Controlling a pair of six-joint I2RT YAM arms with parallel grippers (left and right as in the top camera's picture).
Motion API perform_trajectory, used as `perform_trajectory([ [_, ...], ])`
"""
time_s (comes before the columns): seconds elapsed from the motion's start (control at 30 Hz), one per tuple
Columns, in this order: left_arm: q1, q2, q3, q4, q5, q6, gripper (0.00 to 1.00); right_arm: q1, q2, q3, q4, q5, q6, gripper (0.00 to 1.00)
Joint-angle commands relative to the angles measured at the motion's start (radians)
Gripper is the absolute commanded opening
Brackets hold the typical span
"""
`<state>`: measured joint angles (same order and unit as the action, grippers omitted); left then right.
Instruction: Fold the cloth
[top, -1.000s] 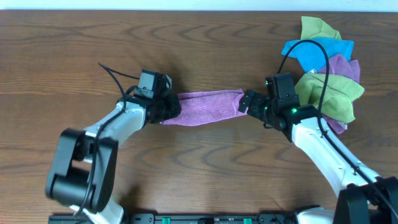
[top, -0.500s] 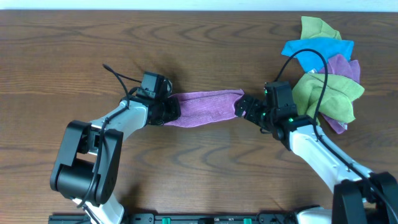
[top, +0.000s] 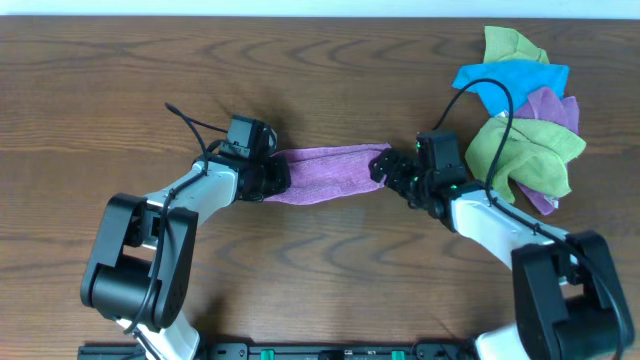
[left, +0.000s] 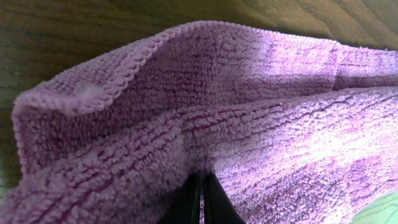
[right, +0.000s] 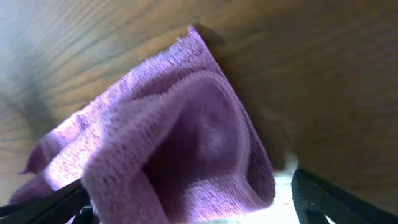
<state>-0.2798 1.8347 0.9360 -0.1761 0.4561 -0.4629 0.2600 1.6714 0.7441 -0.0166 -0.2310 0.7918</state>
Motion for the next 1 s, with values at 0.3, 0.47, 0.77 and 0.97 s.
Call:
perform_trajectory([
  [0.3,-0.002,0.017,0.015,-0.003,-0.018,0.021,0.06,0.051,0.123,-0.005,0.143,-0.009,0.053,0.66],
  [0.47,-0.002,0.017,0.015,-0.003,-0.018,0.021,0.06,0.049,0.099,-0.005,0.208,-0.009,-0.012,0.12],
  [0.77,-0.001,0.016,0.016,-0.003,-0.018,0.021,0.06,0.056,-0.063,-0.003,0.221,-0.003,-0.09,0.01],
  [0.97,-0.001,0.016,0.016,-0.003,-0.013,0.021,0.06,0.107,-0.094,0.033,0.203,0.0,-0.122,0.01],
])
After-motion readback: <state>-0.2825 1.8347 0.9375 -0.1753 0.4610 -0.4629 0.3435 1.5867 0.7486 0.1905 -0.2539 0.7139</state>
